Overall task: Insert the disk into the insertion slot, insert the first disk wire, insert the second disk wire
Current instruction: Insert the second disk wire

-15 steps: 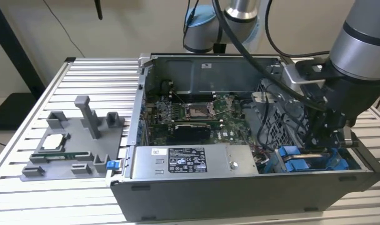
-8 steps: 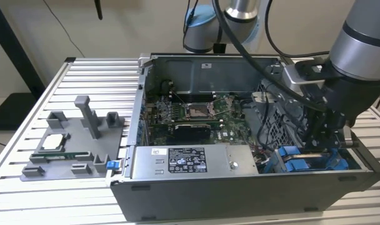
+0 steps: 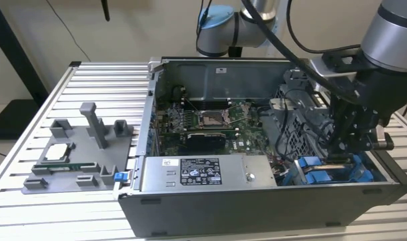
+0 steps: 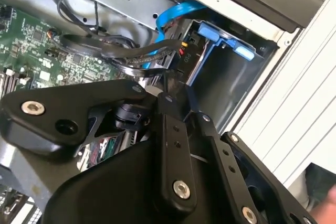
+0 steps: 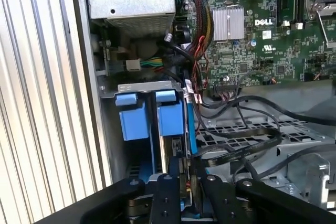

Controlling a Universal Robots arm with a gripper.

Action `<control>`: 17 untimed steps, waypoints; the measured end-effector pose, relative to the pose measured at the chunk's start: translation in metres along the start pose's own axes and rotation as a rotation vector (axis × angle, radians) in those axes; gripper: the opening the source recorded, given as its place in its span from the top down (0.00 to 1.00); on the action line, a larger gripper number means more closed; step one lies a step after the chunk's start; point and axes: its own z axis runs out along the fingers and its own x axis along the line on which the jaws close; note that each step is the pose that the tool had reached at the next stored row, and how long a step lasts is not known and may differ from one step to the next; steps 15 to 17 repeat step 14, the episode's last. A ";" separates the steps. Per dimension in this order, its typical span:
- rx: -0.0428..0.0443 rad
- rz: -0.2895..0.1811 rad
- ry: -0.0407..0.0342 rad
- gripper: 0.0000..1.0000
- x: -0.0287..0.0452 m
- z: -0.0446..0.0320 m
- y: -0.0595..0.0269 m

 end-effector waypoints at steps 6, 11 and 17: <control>-0.0022 0.000 0.0001 0.00 -0.0007 -0.0106 -0.0012; -0.0023 0.000 0.0002 0.00 -0.0008 -0.0123 -0.0014; -0.0023 0.000 0.0003 0.00 -0.0008 -0.0126 -0.0014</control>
